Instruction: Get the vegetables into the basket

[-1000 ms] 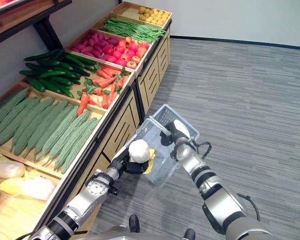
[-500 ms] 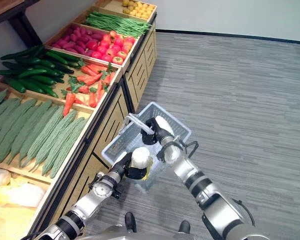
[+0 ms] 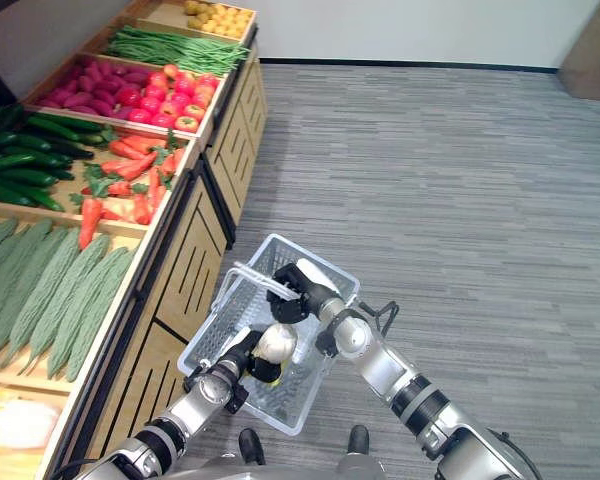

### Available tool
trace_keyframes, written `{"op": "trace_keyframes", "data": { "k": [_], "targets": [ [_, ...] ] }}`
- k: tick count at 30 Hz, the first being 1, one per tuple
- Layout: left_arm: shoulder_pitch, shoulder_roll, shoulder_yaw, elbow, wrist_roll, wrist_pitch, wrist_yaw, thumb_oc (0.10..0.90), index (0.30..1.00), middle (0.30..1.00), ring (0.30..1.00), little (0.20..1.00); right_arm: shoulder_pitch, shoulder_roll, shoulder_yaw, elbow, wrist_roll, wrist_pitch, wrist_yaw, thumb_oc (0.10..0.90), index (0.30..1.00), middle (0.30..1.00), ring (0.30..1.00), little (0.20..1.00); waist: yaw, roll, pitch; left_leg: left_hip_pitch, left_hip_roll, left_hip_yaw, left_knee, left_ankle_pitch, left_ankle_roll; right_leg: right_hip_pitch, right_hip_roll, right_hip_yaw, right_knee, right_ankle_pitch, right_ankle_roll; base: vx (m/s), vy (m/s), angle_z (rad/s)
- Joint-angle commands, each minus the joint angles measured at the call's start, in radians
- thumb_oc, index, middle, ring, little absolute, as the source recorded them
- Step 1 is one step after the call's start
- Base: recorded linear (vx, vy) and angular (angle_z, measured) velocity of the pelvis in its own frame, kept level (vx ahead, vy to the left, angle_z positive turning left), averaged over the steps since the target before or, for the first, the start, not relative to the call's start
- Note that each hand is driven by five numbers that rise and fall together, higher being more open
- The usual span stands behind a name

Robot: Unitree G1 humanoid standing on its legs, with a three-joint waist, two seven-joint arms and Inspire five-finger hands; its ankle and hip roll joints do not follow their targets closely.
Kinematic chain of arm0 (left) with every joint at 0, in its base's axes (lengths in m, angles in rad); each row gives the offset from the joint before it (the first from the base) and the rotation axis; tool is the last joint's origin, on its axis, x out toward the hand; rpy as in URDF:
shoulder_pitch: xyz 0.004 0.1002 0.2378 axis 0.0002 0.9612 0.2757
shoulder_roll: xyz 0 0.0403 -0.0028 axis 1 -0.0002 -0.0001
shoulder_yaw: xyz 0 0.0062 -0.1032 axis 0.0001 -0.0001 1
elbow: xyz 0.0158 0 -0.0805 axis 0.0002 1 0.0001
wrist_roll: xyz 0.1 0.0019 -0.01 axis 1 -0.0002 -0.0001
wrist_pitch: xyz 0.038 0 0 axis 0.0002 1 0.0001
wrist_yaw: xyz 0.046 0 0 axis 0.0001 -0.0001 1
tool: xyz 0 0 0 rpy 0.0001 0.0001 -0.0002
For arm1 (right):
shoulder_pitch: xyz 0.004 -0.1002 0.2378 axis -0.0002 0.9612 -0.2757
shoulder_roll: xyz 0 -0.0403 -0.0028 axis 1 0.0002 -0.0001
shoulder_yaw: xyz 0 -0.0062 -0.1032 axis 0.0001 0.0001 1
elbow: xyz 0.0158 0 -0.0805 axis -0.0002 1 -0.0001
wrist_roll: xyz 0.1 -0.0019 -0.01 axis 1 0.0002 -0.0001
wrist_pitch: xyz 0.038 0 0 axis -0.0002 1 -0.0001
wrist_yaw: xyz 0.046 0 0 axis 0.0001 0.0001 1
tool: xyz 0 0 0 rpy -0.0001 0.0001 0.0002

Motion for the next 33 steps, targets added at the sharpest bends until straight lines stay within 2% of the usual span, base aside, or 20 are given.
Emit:
{"op": "trace_keyframes", "data": {
  "k": [1,3,5,12,19,20,22,24,25,27,28,29,32,33],
  "targets": [
    [-0.142,-0.041,-0.029,0.073,0.081,-0.039,0.029,0.9,1.0,1.0,1.0,1.0,-0.137,0.056,-0.083,-0.191,0.058,-0.199,-0.036,0.4,0.3,0.3,0.3,0.3,0.018,0.003,-0.055,0.017,0.006,-0.05,0.002,-0.005,-0.069,0.029,-0.026,-0.01,0.046,-0.042,0.056,-0.02,-0.005,-0.17],
    [-0.142,-0.045,-0.028,0.091,0.095,-0.039,0.024,0.9,1.0,1.0,1.0,1.0,-0.128,0.048,-0.091,-0.208,0.069,-0.199,-0.037,0.4,0.3,0.3,0.3,0.3,0.017,0.002,-0.059,0.016,0.009,-0.051,0.002,-0.003,-0.071,0.03,-0.026,-0.014,0.047,-0.042,0.055,-0.02,-0.008,-0.09],
    [-0.137,-0.048,-0.03,0.096,0.097,-0.041,0.019,0.9,1.0,1.0,1.0,1.0,-0.079,0.06,-0.1,-0.203,0.164,-0.196,-0.022,0.4,0.3,0.3,0.3,0.3,0.015,0.001,-0.064,0.017,0.011,-0.053,0.002,0.0,-0.072,0.032,-0.025,-0.019,0.05,-0.041,0.054,0.0,0.0,0.0],
    [-0.13,-0.051,-0.063,0.071,0.125,-0.043,-0.016,0.9,1.0,1.0,1.0,1.0,-0.056,0.051,-0.111,-0.158,0.13,-0.168,-0.021,0.4,0.3,0.3,0.3,0.3,0.026,-0.001,-0.079,0.025,0.018,-0.053,0.002,0.004,-0.075,0.044,-0.026,-0.044,0.062,-0.047,0.055,-0.01,-0.005,0.01],
    [-0.137,-0.045,-0.124,0.047,0.183,-0.052,-0.07,0.9,1.0,1.0,1.0,1.0,-0.038,0.057,-0.128,0.003,0.052,-0.137,-0.034,0.4,0.3,0.3,0.3,0.3,0.035,0.003,-0.099,0.033,0.02,-0.064,0.002,0.006,-0.075,0.071,-0.029,-0.079,0.077,-0.063,0.052,-0.01,-0.009,0.08],
    [-0.152,-0.026,-0.185,-0.008,0.222,-0.078,-0.138,0.9,1.0,1.0,1.0,1.0,-0.043,0.057,-0.132,0.139,-0.005,-0.117,-0.051,0.4,0.3,0.3,0.3,0.3,0.037,0.01,-0.111,0.039,0.02,-0.068,0.003,0.004,-0.076,0.075,-0.028,-0.087,0.077,-0.065,0.053,0.0,0.003,0.22],
    [-0.164,0.007,-0.217,-0.073,0.248,-0.099,-0.158,0.9,1.0,1.0,1.0,1.0,-0.043,0.057,-0.136,0.21,-0.03,-0.116,-0.05,0.4,0.3,0.3,0.3,0.3,0.042,0.012,-0.118,0.044,0.02,-0.072,0.004,0.001,-0.076,0.08,-0.028,-0.09,0.08,-0.069,0.054,0.01,0.013,0.19],
    [-0.211,0.083,-0.284,-0.208,0.346,-0.14,-0.203,0.9,1.0,1.0,1.0,1.0,-0.035,0.054,-0.158,0.327,-0.03,-0.12,-0.065,0.4,0.3,0.3,0.3,0.3,0.046,0.017,-0.123,0.052,0.02,-0.081,0.005,-0.004,-0.076,0.093,-0.029,-0.095,0.081,-0.077,0.055,0.02,0.018,0.13],
    [-0.218,0.112,-0.296,-0.26,0.347,-0.155,-0.214,0.9,1.0,1.0,1.0,1.0,-0.048,0.043,-0.15,0.339,-0.065,-0.124,-0.062,0.4,0.3,0.3,0.3,0.3,0.049,0.018,-0.127,0.053,0.02,-0.083,0.004,-0.005,-0.076,0.095,-0.029,-0.095,0.081,-0.077,0.055,0.01,0.019,0.13],
    [-0.25,0.173,-0.313,-0.358,0.393,-0.189,-0.208,0.9,1.0,1.0,1.0,1.0,-0.045,0.025,-0.147,0.407,-0.095,-0.135,-0.069,0.4,0.3,0.3,0.3,0.3,0.056,0.022,-0.134,0.058,0.019,-0.088,0.004,-0.006,-0.077,0.1,-0.03,-0.102,0.082,-0.08,0.056,0.01,0.009,0.03],
    [-0.263,0.23,-0.323,-0.418,0.408,-0.213,-0.23,0.9,1.0,1.0,1.0,1.0,-0.045,0.017,-0.15,0.483,-0.11,-0.143,-0.072,0.4,0.3,0.3,0.3,0.3,0.059,0.018,-0.137,0.06,0.019,-0.091,0.004,-0.007,-0.078,0.106,-0.031,-0.109,0.084,-0.082,0.057,0.0,0.0,0.0],
    [-0.272,0.244,-0.325,-0.435,0.409,-0.222,-0.232,0.9,1.0,1.0,1.0,1.0,-0.043,0.012,-0.151,0.514,-0.118,-0.142,-0.071,0.4,0.3,0.3,0.3,0.3,0.059,0.018,-0.139,0.061,0.019,-0.092,0.004,-0.007,-0.078,0.108,-0.031,-0.111,0.085,-0.083,0.058,0.0,0.024,0.07],
    [-0.28,0.277,-0.314,-0.46,0.396,-0.228,-0.237,0.9,1.0,1.0,1.0,1.0,-0.041,0.009,-0.159,0.585,-0.133,-0.143,-0.079,0.4,0.3,0.3,0.3,0.3,0.06,0.016,-0.14,0.062,0.019,-0.095,0.003,-0.006,-0.08,0.111,-0.031,-0.115,0.087,-0.084,0.058,0.0,0.012,0.05],
    [-0.262,0.329,-0.278,-0.477,0.378,-0.226,-0.234,0.9,1.0,1.0,1.0,1.0,-0.019,0.003,-0.193,0.694,-0.136,-0.137,-0.096,0.4,0.3,0.3,0.3,0.3,0.063,0.014,-0.138,0.064,0.018,-0.098,0.003,-0.006,-0.081,0.115,-0.029,-0.12,0.088,-0.085,0.057,0.0,0.0,0.0]
  ]
}}
